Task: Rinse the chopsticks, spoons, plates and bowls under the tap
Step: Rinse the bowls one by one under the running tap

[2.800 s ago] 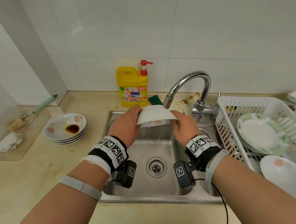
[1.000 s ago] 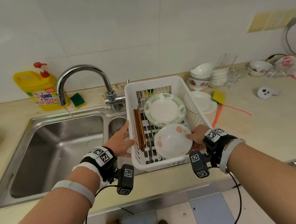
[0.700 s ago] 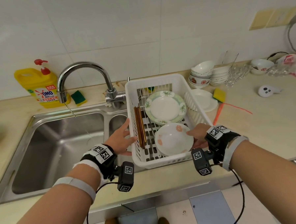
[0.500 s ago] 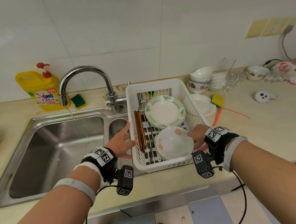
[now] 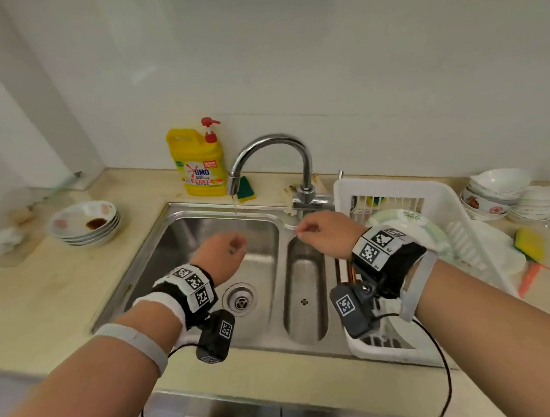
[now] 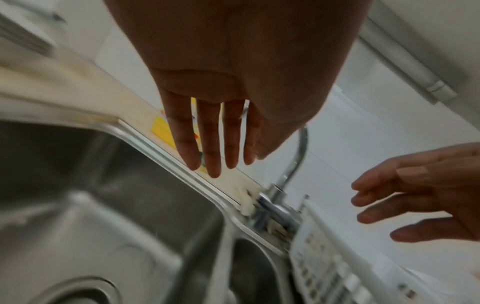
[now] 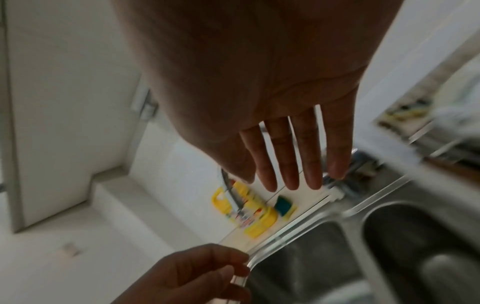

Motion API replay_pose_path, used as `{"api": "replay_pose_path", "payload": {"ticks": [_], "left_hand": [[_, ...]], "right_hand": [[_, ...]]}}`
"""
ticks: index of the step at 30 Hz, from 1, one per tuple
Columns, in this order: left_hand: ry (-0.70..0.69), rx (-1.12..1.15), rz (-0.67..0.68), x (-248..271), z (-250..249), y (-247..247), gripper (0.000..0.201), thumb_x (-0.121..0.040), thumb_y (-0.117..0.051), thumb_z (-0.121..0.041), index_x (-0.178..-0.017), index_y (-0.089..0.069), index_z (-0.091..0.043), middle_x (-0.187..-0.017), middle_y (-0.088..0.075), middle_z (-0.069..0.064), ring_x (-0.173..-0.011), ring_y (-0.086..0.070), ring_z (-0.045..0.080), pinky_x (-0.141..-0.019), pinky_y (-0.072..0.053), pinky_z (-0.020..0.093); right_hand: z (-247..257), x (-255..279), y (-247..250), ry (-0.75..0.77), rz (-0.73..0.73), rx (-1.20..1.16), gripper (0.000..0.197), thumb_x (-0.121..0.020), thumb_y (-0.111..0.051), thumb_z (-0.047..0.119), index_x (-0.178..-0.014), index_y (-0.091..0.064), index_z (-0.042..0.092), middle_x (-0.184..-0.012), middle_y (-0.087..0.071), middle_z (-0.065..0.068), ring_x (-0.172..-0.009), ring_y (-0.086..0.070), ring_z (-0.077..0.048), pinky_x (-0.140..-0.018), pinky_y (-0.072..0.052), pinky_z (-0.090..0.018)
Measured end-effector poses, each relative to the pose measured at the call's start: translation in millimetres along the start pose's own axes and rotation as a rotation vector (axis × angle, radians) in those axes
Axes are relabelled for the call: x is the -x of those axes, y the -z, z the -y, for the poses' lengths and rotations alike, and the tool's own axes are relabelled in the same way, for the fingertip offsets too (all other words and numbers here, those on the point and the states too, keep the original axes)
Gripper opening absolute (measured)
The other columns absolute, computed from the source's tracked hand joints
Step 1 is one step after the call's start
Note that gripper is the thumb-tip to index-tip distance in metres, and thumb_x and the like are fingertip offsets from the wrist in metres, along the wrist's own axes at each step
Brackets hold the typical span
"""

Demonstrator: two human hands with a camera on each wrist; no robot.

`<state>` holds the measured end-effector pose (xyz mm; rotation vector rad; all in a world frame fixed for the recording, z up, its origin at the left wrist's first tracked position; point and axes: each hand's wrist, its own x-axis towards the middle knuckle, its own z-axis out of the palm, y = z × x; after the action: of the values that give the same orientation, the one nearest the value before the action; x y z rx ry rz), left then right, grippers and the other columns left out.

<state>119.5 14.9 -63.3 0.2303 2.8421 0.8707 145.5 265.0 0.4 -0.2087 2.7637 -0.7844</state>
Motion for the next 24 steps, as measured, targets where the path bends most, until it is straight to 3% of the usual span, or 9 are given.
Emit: {"api": "replay_pose_path", "payload": {"ticks": [6, 9, 13, 19, 22, 24], "left_hand": [[0.171, -0.073, -0.159, 4.7, 135.3, 82.4, 0.015, -0.095, -0.061, -0.019, -0.107, -0.07, -0.022, -0.108, -0.064, 0.001, -0.098, -0.064, 0.022, -0.091, -0.051, 0.035], [0.23, -0.111, -0.193, -3.2, 205.2, 123.7, 0.021, -0.094, -0.059, -0.02, -0.114, -0.068, -0.019, -0.115, -0.061, 0.006, -0.098, -0.063, 0.024, -0.092, -0.051, 0.039], [0.376, -0.141, -0.248, -21.9, 286.2, 174.7, 0.036, -0.095, -0.058, -0.023, -0.131, -0.056, -0.019, -0.134, -0.05, 0.011, -0.112, -0.061, 0.031, -0.098, -0.051, 0.047], [0.547, -0.166, -0.188, -66.6, 350.1, 222.7, 0.056, -0.101, -0.055, -0.04, -0.145, -0.04, -0.009, -0.141, -0.042, 0.018, -0.124, -0.053, 0.039, -0.102, -0.045, 0.049], [0.595, -0.134, -0.172, -82.6, 366.3, 231.0, 0.055, -0.1, -0.057, -0.04, -0.139, -0.045, -0.002, -0.136, -0.05, 0.022, -0.119, -0.055, 0.038, -0.088, -0.043, 0.042], [0.608, -0.088, -0.186, -89.4, 375.8, 232.2, 0.05, -0.098, -0.06, -0.039, -0.132, -0.048, -0.004, -0.123, -0.061, 0.02, -0.107, -0.062, 0.036, -0.077, -0.046, 0.038]], "right_hand": [[117.7, -96.8, -75.4, 0.188, 0.085, 0.022, 0.021, -0.099, -0.059, 0.027, -0.112, -0.074, 0.02, -0.112, -0.073, 0.004, -0.104, -0.065, -0.015, -0.09, -0.046, -0.026], [166.4, -149.4, -114.1, 0.208, 0.128, 0.058, 0.021, -0.099, -0.059, 0.026, -0.111, -0.074, 0.018, -0.112, -0.073, 0.002, -0.105, -0.065, -0.018, -0.092, -0.048, -0.028], [218.1, -212.4, -154.7, 0.186, 0.153, 0.157, 0.022, -0.099, -0.054, 0.025, -0.111, -0.071, 0.018, -0.113, -0.071, -0.001, -0.104, -0.065, -0.023, -0.092, -0.051, -0.034], [261.2, -259.7, -188.5, 0.14, 0.179, 0.348, 0.023, -0.101, -0.047, 0.026, -0.108, -0.067, 0.016, -0.112, -0.062, -0.003, -0.091, -0.056, -0.02, -0.08, -0.045, -0.03], [270.5, -273.7, -197.6, 0.114, 0.198, 0.37, 0.024, -0.101, -0.047, 0.029, -0.11, -0.066, 0.017, -0.114, -0.061, -0.003, -0.1, -0.061, -0.023, -0.086, -0.051, -0.035], [273.6, -280.9, -199.1, 0.112, 0.205, 0.366, 0.022, -0.1, -0.049, 0.028, -0.108, -0.066, 0.017, -0.113, -0.062, -0.004, -0.101, -0.062, -0.024, -0.089, -0.053, -0.037]]}}
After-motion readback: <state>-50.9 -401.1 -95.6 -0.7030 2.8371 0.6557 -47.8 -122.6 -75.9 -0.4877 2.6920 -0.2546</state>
